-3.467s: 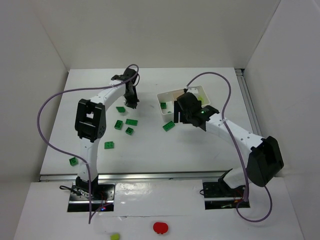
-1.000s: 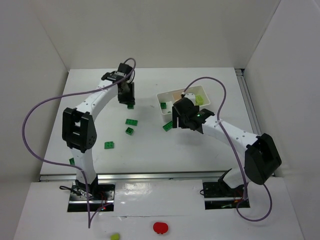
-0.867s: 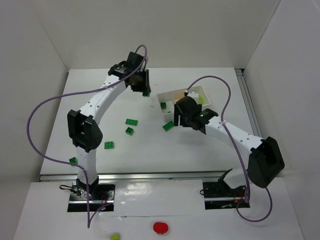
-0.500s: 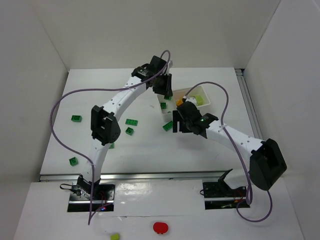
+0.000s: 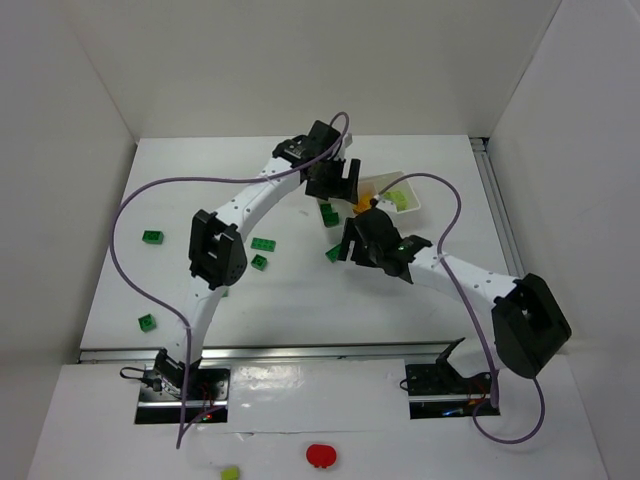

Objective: Sort the legos into containers by color

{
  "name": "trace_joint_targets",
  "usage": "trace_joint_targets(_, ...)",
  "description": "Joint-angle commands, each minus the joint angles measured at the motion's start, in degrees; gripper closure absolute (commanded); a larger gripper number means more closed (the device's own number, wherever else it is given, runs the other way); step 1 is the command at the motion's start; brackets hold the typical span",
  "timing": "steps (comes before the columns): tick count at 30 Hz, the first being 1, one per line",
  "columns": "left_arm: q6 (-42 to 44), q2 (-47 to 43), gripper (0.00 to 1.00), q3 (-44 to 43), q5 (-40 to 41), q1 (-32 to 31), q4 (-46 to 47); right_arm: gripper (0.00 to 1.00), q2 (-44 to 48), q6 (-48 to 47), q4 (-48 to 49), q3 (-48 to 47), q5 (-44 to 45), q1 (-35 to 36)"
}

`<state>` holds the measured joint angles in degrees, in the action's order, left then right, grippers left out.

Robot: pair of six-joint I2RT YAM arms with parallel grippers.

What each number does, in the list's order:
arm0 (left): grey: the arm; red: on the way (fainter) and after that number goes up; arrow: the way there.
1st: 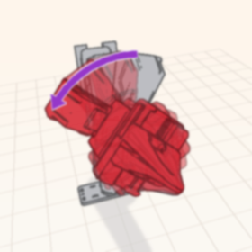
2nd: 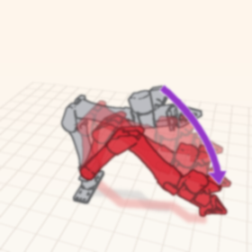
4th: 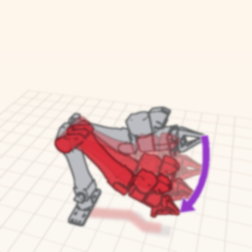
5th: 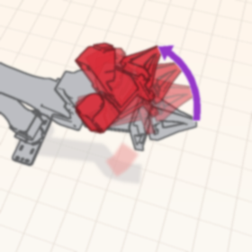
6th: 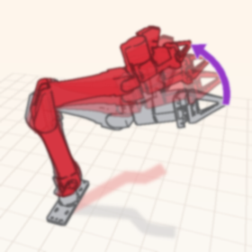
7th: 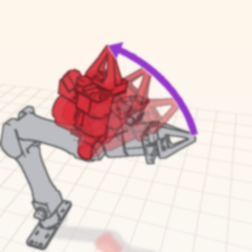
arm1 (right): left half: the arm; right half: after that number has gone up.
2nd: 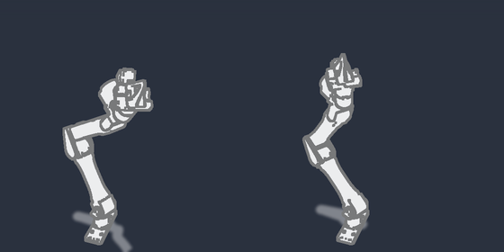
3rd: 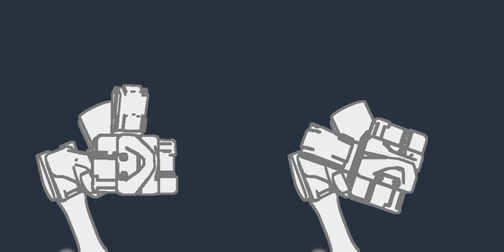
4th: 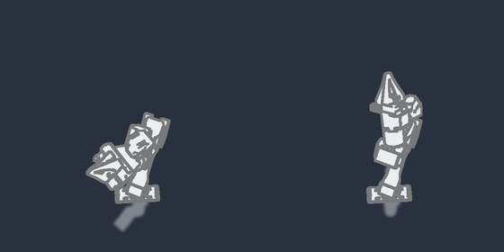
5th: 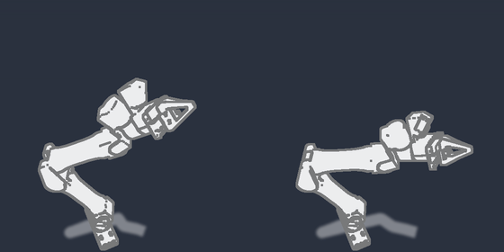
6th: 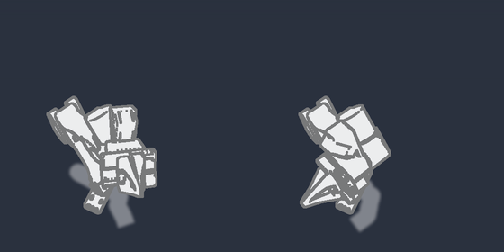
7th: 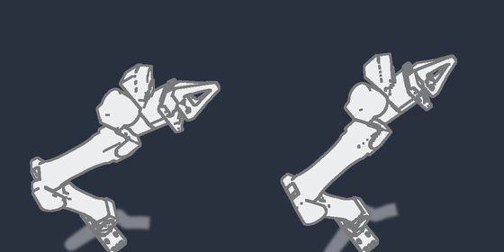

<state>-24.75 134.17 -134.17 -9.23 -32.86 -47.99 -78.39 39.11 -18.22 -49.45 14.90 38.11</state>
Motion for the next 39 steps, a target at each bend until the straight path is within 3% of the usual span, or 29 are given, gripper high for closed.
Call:
trace_joint_targets(1,0.06,-7.15,0.05,-1.27,1.75,0.51,-1.66,0.16,-1.85,5.17,8.98,1.55,-1.36,-0.14)
trace_joint_targets(10,0.76,-22.09,0.05,11.9,6.77,10.26,-1.67,0.16,-15.56,6.41,12.59,-3.54,3.56,2.94)
trace_joint_targets(19,0.23,-25.1,0.05,18.59,7.92,11.59,-2.2,0.16,-24.0,4.57,12.86,-9.43,5.5,4.26)
trace_joint_targets(25,0.23,-25.1,0.05,18.59,8.44,11.59,-2.2,0.16,-30.15,4.57,6.9,-15.48,9.44,4.78)
trace_joint_targets(29,0.23,-25.1,0.05,19.12,8.44,12.12,-2.2,0.24,-32.79,4.57,4.34,-17.43,11.82,5.31)
trace_joint_targets(33,0.23,-25.1,0.05,19.65,9.58,12.12,-2.2,0.43,-30.16,4.57,5.03,-14.98,12.88,6.36)
trace_joint_targets(34,0.23,-25.62,0.05,20.17,9.59,12.12,-2.2,0.53,-28.94,4.57,5.03,-14.36,13.49,6.37)
trace_joint_targets(37,0.23,-25.62,0.05,20.17,9.59,12.12,-2.2,0.66,-26.56,4.57,4.33,-12.87,14.11,6.37)
trace_joint_targets(39,0.23,-25.62,0.05,20.17,9.59,12.12,-2.2,0.67,-24.8,4.05,3.63,-11.29,14.11,6.37)
